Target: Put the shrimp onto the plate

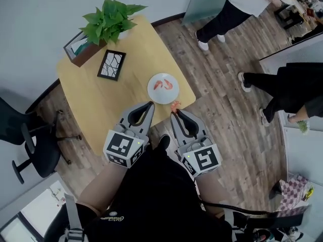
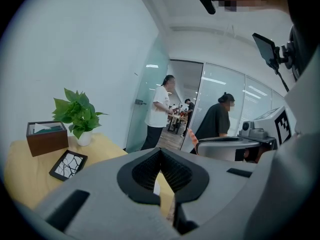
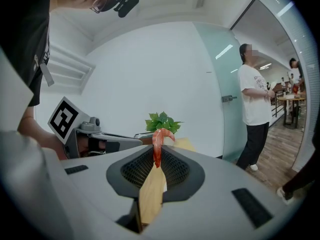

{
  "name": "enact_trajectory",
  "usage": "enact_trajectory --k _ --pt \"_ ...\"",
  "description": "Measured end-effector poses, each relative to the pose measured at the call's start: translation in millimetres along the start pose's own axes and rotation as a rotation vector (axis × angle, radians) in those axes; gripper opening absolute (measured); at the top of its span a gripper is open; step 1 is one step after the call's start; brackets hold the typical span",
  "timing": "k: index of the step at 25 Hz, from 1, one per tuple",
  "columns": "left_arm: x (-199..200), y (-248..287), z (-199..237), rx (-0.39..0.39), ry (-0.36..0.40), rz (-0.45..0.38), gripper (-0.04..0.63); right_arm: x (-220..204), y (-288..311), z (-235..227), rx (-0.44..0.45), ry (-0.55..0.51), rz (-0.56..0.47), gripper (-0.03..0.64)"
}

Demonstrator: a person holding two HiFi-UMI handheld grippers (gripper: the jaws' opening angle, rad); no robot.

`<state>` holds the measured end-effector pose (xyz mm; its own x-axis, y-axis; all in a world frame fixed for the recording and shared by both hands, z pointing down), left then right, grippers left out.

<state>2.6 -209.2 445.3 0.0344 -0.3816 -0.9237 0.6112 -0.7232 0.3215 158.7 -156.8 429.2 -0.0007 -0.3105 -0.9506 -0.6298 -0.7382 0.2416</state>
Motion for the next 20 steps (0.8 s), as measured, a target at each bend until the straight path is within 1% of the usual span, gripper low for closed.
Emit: enact_trajectory --k 4,9,16,20 --pt "2 6 4 0.007 -0.003 0.005 0.001 -1 9 -5 0.005 -0.013 0.015 0.046" --pt "2 11 7 0.006 -0.011 0.015 0.001 -17 20 -15 0.005 -0.024 0.077 0.046" --pt "-2 17 14 0.015 -0.012 0.033 0.001 -41 48 -35 0.047 -0.071 0.197 0.046" --pt "-3 17 17 0.02 -0.018 0.038 0.0 -62 68 -46 0.071 -0.134 0.294 0.046"
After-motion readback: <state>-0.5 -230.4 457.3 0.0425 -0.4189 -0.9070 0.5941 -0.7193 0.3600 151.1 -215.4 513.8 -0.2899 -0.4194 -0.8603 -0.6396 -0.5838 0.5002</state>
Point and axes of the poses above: the fingertips, and each gripper's own axes: y forward along the fingers, z to its left, x out of its top, the point moved 8 cm from there along -y, backward along the fingers, and after that the axes turned 10 degrees about x, right-handed, at the moved point
